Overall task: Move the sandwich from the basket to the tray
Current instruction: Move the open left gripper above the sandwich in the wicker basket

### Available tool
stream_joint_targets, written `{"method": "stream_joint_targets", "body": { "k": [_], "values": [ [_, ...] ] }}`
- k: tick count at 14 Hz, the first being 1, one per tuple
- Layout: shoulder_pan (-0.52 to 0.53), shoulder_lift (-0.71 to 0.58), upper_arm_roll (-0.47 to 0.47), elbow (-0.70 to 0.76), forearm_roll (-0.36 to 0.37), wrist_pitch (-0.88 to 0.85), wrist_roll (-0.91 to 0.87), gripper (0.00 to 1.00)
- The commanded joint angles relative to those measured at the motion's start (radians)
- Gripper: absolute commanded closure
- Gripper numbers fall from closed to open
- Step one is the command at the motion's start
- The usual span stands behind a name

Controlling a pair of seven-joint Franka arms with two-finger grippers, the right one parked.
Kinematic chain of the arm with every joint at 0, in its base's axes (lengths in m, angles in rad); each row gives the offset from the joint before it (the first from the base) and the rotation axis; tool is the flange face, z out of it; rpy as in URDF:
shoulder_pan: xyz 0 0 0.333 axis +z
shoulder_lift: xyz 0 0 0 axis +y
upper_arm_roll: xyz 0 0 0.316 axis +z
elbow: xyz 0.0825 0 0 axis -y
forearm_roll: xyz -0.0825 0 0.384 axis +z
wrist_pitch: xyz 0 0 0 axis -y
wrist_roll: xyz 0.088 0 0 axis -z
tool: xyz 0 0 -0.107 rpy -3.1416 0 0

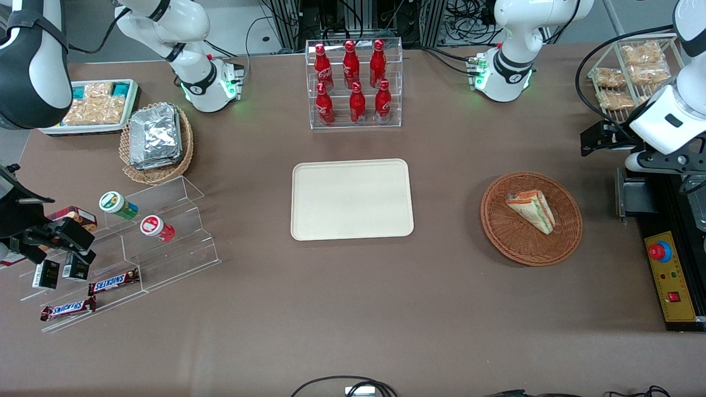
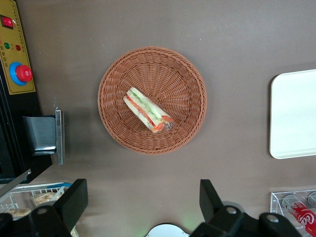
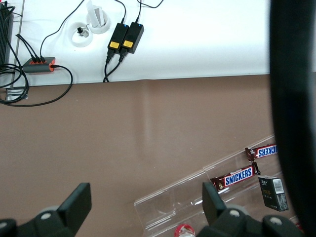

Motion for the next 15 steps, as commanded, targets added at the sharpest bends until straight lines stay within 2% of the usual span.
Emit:
{"method": "stream_joint_targets", "body": {
  "k": [1, 6, 9, 15],
  "values": [
    [0.004, 0.006, 0.0, 0.008, 0.011, 0.017, 0.005, 0.0],
    [0.005, 0.026, 0.001, -0.027, 0.017, 0.048, -0.003, 0.0],
    [0.03, 0.008, 0.001, -0.178, 0.019, 0.172, -0.023, 0.0],
    [0.059, -0.006, 0.003, -0.476, 0.019, 0.517, -0.225, 0.0]
  ]
}}
